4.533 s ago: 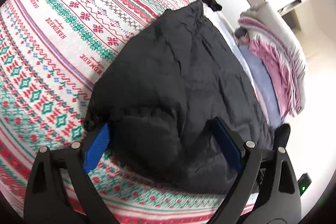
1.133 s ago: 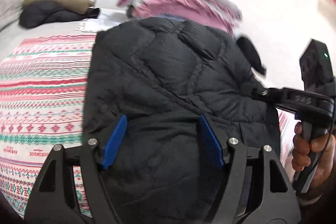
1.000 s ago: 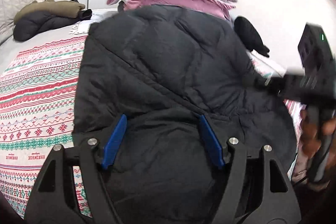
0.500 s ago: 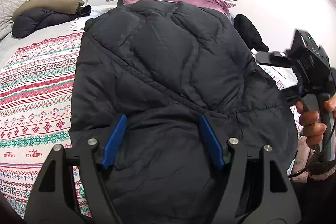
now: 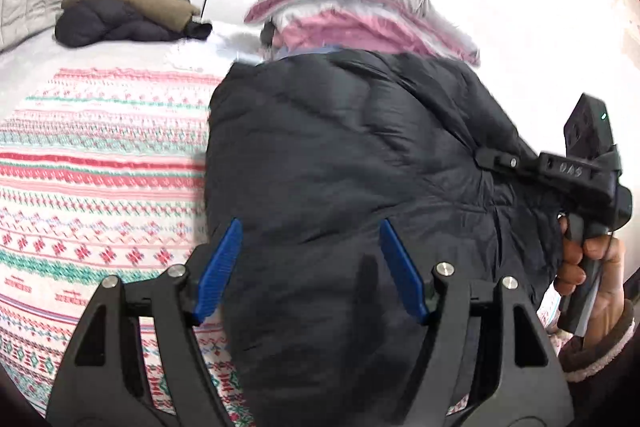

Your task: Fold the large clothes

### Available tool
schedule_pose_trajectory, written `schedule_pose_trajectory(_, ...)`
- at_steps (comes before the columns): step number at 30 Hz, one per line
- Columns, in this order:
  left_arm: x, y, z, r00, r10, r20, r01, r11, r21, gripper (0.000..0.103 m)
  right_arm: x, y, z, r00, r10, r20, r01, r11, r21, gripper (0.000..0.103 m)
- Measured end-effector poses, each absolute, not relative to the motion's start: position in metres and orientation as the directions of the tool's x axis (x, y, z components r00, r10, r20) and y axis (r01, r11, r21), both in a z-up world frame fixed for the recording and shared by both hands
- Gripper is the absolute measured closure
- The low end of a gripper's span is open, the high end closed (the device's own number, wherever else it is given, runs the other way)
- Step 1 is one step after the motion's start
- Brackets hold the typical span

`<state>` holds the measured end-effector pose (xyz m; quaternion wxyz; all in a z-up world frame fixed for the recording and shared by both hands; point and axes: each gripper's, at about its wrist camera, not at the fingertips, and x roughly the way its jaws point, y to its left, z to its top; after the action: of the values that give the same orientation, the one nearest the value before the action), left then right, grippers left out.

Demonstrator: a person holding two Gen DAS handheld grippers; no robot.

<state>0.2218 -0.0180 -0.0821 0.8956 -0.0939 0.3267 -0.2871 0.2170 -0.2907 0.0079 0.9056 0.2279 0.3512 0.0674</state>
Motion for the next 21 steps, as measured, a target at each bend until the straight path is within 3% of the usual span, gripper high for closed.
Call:
schedule_pose_trajectory(3, 0.223, -0.042, -0.098, 0.594, -0.517, -0.616, 0.459, 0.847, -0.267, 0.029, 0.213, -0.33, -0.048, 0.678, 0.278, -0.68, 0.201, 0.82, 0.536, 0.048)
schedule_pose_trajectory(4, 0.222, -0.047, -0.1, 0.6, -0.503, -0.622, 0.466, 0.852, -0.24, 0.026, 0.208, -0.339, -0.068, 0.679, 0.281, -0.678, 0.236, 0.791, 0.564, 0.03)
schedule_pose_trajectory(5, 0.219, -0.052, -0.1, 0.608, -0.493, -0.622, 0.471, 0.855, -0.217, 0.022, 0.204, -0.345, -0.082, 0.684, 0.289, -0.669, 0.251, 0.768, 0.589, 0.024)
schedule_pose_trajectory(11, 0.231, -0.043, -0.101, 0.569, -0.501, -0.652, 0.429, 0.857, -0.284, 0.015, 0.193, -0.355, -0.074, 0.657, 0.276, -0.702, 0.302, 0.757, 0.58, 0.019)
schedule_pose_trajectory(16, 0.254, -0.026, -0.113, 0.472, -0.582, -0.662, 0.366, 0.812, -0.454, 0.011, 0.179, -0.358, -0.067, 0.665, 0.273, -0.695, 0.304, 0.751, 0.586, 0.016)
schedule_pose_trajectory(21, 0.276, -0.015, -0.142, 0.348, -0.694, -0.631, 0.256, 0.718, -0.647, 0.003, 0.179, -0.375, -0.102, 0.648, 0.405, -0.645, 0.309, 0.634, 0.709, 0.015)
